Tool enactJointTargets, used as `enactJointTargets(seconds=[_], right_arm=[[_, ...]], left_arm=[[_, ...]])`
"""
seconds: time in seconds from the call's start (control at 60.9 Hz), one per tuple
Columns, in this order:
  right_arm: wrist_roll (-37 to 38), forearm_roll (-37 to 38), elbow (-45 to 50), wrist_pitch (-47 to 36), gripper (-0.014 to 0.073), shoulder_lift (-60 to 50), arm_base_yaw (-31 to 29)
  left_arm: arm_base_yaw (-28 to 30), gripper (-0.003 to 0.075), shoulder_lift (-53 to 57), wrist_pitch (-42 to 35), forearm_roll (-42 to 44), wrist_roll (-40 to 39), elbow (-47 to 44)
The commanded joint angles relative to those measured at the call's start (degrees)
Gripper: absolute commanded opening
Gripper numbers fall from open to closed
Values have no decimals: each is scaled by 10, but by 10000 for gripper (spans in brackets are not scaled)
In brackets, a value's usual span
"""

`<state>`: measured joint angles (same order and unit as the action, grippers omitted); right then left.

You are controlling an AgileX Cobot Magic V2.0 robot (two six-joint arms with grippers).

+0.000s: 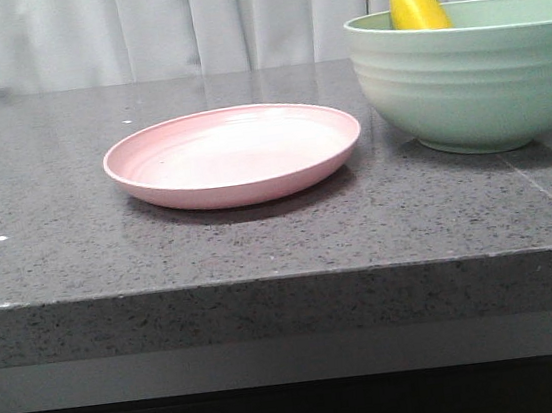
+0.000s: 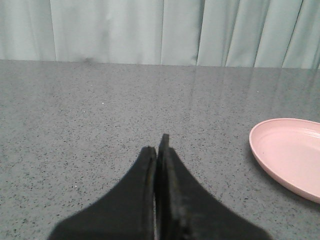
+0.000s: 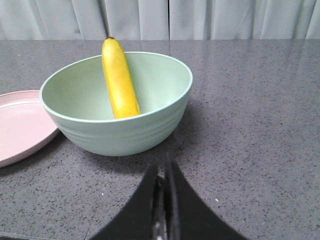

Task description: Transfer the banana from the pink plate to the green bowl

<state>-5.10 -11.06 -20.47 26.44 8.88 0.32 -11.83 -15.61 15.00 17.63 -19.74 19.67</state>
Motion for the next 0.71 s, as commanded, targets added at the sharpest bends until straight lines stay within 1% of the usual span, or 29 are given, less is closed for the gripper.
enactJointTargets(seconds=[0.0,0.066,0.115,0.246,0.378,0.526,0.624,0.69], right_arm=[[-5,-4,-14,-46,-57,6,-1],[-5,-4,-14,-46,-57,6,-1],[-5,-4,-14,-46,-57,6,-1],[-5,-4,-14,-46,-57,6,-1],[-5,-4,-14,-46,-57,6,-1],[-5,-4,-14,-43,-57,6,-1],[-5,-4,-14,-43,-57,6,-1],[-5,-4,-14,-43,-57,6,-1]], left_arm=[[1,-18,2,-44,-21,36,6],[1,-18,21,-43,-88,111,-11],[1,-18,43,-46,-119,148,-29],[1,-18,109,-56,-119,148,-87],[14,-18,178,-59,-146,148,-138],[62,-18,166,-88,-176,148,-174],[86,-18,173,-134,-185,148,-203],[96,-18,173,-129,-189,148,-201]])
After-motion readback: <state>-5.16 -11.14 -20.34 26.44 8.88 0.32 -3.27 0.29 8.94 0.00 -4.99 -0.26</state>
